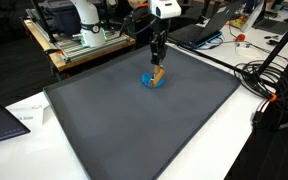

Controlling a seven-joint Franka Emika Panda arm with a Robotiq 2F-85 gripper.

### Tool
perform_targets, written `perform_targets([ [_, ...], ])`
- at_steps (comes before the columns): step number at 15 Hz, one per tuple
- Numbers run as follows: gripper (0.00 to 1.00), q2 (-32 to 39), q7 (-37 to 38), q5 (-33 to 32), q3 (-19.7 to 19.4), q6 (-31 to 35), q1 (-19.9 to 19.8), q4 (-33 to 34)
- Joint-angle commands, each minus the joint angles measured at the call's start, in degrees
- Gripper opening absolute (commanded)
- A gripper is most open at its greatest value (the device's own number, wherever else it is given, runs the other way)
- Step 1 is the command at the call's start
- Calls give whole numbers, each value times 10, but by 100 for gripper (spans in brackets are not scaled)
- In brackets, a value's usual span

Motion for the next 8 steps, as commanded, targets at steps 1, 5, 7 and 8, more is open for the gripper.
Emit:
perform_targets([
  [1, 22, 94, -17, 20, 20, 55, 4, 31],
  [5, 22, 101, -24, 21, 22, 48, 3, 42],
  [7, 22, 104, -27, 21, 23, 42, 3, 48],
  [8, 22, 106, -27, 20, 23, 41, 3, 51],
])
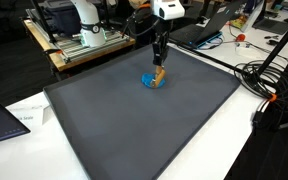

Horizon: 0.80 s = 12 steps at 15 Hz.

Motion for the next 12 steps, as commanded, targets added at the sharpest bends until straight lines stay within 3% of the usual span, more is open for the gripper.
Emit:
perform_targets([
  [1, 22, 93, -13, 20, 21, 50, 3, 32],
  [12, 22, 112, -15, 15, 26, 44, 4, 62],
])
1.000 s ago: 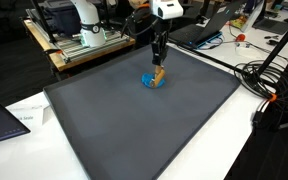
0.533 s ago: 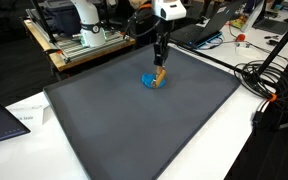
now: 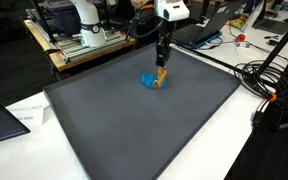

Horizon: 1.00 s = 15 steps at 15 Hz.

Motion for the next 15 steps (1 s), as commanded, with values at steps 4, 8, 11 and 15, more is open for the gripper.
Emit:
perform_targets([
  [4, 22, 99, -8, 15, 23, 50, 4, 46],
  [8, 22, 108, -13, 15, 25, 44, 3, 61],
  [11, 22, 115, -15, 17, 26, 44, 1, 70],
  [15, 22, 121, -19, 21, 29, 44, 0, 78],
])
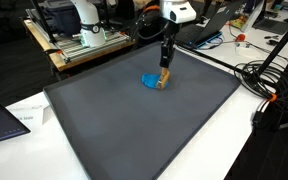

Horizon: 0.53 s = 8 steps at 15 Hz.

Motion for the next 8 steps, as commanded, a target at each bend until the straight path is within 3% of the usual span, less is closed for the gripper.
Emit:
perform_targets([
  [1, 22, 93, -16, 25, 23, 67, -1, 36],
  [8, 22, 103, -20, 26, 25, 73, -3, 50],
])
